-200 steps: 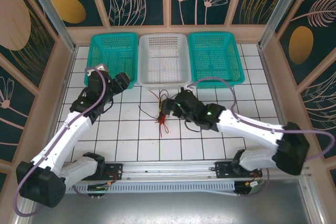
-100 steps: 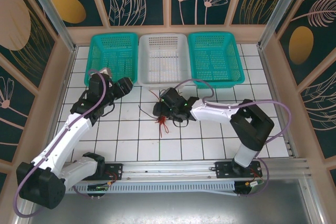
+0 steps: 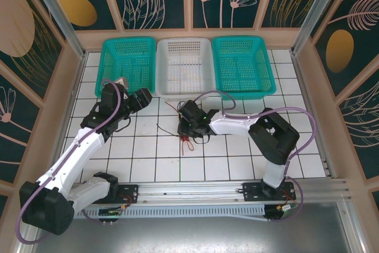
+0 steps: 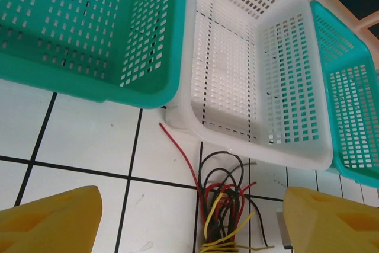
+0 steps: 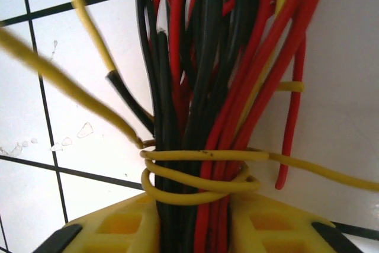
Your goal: Untangle the cables
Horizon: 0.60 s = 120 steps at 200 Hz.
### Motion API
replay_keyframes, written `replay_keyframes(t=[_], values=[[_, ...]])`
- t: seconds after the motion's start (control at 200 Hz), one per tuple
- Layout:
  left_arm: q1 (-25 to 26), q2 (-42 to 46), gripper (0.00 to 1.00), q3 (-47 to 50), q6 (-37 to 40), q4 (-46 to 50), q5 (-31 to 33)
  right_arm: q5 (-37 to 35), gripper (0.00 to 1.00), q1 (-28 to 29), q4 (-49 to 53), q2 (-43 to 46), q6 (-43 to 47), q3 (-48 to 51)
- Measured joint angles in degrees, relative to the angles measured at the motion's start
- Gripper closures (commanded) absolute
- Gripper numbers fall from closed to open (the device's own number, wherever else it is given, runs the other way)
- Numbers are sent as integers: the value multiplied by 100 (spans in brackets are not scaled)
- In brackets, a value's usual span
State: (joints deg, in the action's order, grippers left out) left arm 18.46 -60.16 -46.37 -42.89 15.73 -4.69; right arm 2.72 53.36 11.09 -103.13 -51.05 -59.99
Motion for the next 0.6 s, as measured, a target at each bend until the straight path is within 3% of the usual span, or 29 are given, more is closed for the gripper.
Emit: replay_keyframes(t=[0.17,0.25,0.425,0.601], values=[[-2,-61,15,-4,-122,-74,-264,-367,86,74,2,485,599,146],[0,-66,2,-15,-223,-186,-503,-459,85,85,-4,1207,1075,398],[125,-116,1,-306,-304,-450,-1113,-428,83,85,-83,2828,2203,647],[476,-138,1,-459,-396,-1119,-1849,-275,84,83,-111,3375,2992,586]])
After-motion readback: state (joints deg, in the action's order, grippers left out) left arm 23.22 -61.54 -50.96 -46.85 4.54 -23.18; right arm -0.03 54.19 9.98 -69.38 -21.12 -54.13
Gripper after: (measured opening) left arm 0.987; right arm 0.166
